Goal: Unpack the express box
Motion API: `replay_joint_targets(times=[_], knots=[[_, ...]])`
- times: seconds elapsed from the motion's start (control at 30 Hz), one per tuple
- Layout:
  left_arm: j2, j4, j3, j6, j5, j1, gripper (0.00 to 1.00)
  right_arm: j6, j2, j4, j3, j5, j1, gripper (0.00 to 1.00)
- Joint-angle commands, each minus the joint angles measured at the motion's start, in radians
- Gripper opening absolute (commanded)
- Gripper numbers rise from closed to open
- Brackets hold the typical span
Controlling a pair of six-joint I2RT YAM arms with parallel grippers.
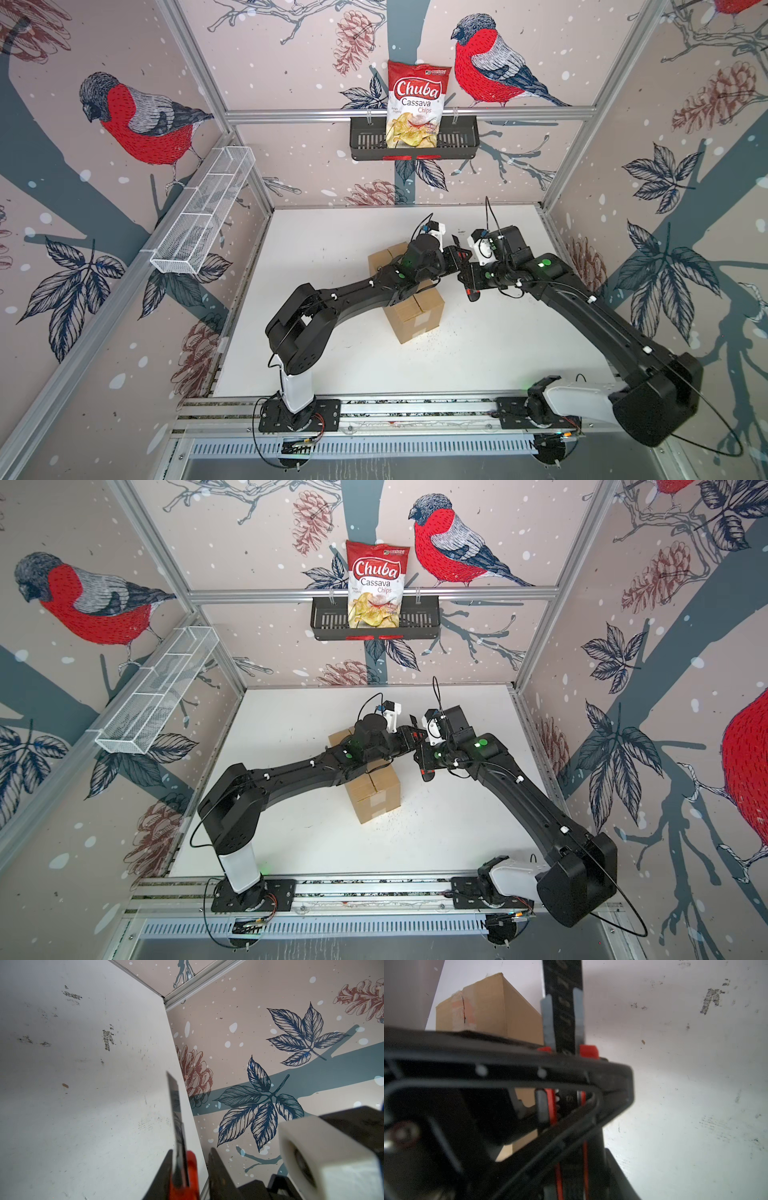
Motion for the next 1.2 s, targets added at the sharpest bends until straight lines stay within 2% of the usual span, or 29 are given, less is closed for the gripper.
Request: replay_joint_targets(times=[0.0,0.23,0.43,0.57,0.77,0.93,1.17], knots=[[-0.001,0.012,0.009,0.026,0.057,-0.012,0.25,0.002,0.008,0.082,0.013,-0.023,0.006,0.08],[-0.001,0.036,-0.003,0.016,0.067,-0.012,0.14,0.007,0.012,0.096,0.011,-0.024,0.009,0.08],[0.007,0.041,0.003,0.011,0.075,-0.012,0.13,0.011,0.009,0.101,0.008,-0.023,0.009,0.08],[-0.007,0.02,-0.007,0.02,0.058,-0.015,0.33,0.015,0.012,0.087,0.009,-0.016,0.01,0.08],[-0.085,-0.051,-0.064,0.049,-0.036,-0.039,0.49,0.038,0.013,-0.029,0.024,0.03,0.009,0.07],[-0.185,-0.143,-0.12,0.076,-0.146,-0.058,0.57,0.069,-0.055,-0.117,-0.007,0.086,0.021,0.07],[-0.362,-0.348,-0.175,0.113,-0.343,-0.087,0.59,0.144,-0.152,-0.242,-0.043,0.165,0.092,0.07]])
